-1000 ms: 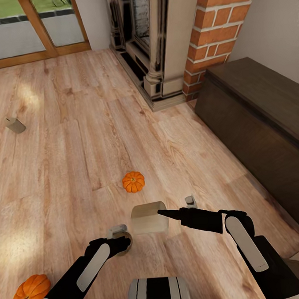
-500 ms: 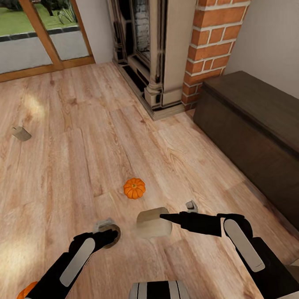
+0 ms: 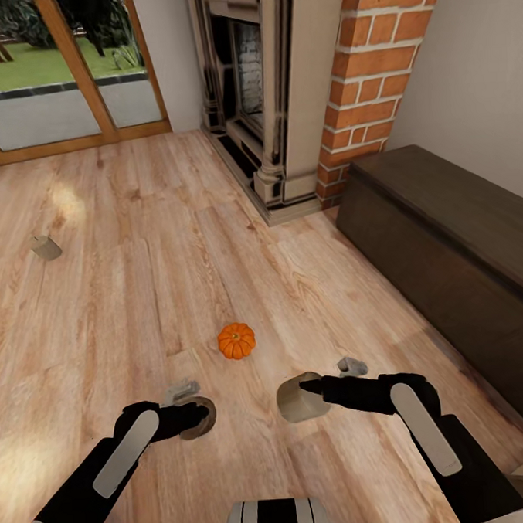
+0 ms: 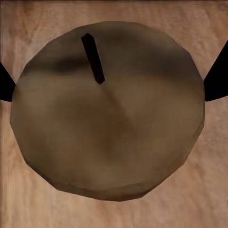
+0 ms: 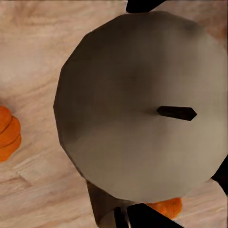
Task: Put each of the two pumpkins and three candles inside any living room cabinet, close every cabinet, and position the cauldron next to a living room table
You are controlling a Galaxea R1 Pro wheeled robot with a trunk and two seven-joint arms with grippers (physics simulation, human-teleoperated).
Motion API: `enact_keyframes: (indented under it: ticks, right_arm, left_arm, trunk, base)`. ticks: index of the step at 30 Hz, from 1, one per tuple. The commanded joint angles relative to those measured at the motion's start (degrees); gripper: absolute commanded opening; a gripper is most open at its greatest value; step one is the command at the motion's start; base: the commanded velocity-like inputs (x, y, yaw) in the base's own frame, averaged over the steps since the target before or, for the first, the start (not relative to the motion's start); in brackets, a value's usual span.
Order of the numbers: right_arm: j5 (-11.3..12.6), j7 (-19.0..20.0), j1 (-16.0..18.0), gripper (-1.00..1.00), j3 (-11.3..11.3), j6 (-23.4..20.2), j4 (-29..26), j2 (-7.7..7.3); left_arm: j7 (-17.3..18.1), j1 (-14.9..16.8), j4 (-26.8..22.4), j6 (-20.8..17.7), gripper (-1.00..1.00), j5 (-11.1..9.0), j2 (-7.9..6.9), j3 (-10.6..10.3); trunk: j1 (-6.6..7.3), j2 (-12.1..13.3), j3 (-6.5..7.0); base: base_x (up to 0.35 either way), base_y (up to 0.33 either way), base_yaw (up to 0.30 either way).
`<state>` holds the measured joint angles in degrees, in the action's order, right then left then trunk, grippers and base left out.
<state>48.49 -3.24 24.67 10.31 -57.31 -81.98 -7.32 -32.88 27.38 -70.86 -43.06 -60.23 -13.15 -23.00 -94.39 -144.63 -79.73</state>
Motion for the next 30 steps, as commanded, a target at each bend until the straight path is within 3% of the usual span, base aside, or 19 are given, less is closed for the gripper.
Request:
enact_keyframes:
  ticks: [1,3,6,18,21,30]
  right_arm:
    - [1.1,-3.8,0.0,-1.0,0.2,-0.1,-0.5,-0.03]
    - [1.1,-7.8,0.0,-1.0,0.4,-0.1,-1.4,0.1]
    - [1.2,-9.9,0.0,-1.0,0.6,-0.1,-1.8,0.44]
    - [2.1,-10.5,0.0,-1.0,0.8,-0.3,-1.9,0.57]
    - [1.9,-10.5,0.0,-1.0,0.8,-0.5,-1.9,1.72]
    - [1.4,-10.5,0.0,-1.0,0.7,-0.6,-1.6,1.99]
  left_arm:
    - [-0.7,0.0,-0.2,-1.1,-1.0,-1.0,-0.03,1.1]
    - [-0.8,0.0,-0.5,-3.1,-1.0,-1.3,0.06,4.3]
    - [-0.8,0.0,-0.7,-5.2,-1.0,-1.5,0.12,6.6]
    - [-0.8,0.0,-1.1,-5.9,-1.0,-1.5,0.38,7.4]
    - [-0.8,0.0,-1.4,-6.0,-1.0,-1.5,0.34,7.4]
    - [-0.8,0.0,-1.5,-6.1,-1.0,-2.0,0.38,7.4]
  trunk:
    - [0.03,0.0,0.19]
    - [0.08,0.0,0.63]
    - [0.16,0.1,1.29]
    - [0.47,0.2,3.95]
    - [0.55,0.3,4.62]
    - [0.78,0.4,6.53]
  base:
    - [0.0,0.0,0.0]
    - [0.0,0.0,0.0]
    - [0.0,0.0,0.0]
    - [0.0,0.0,0.0]
    - [0.0,0.0,0.0]
    - [0.0,0.0,0.0]
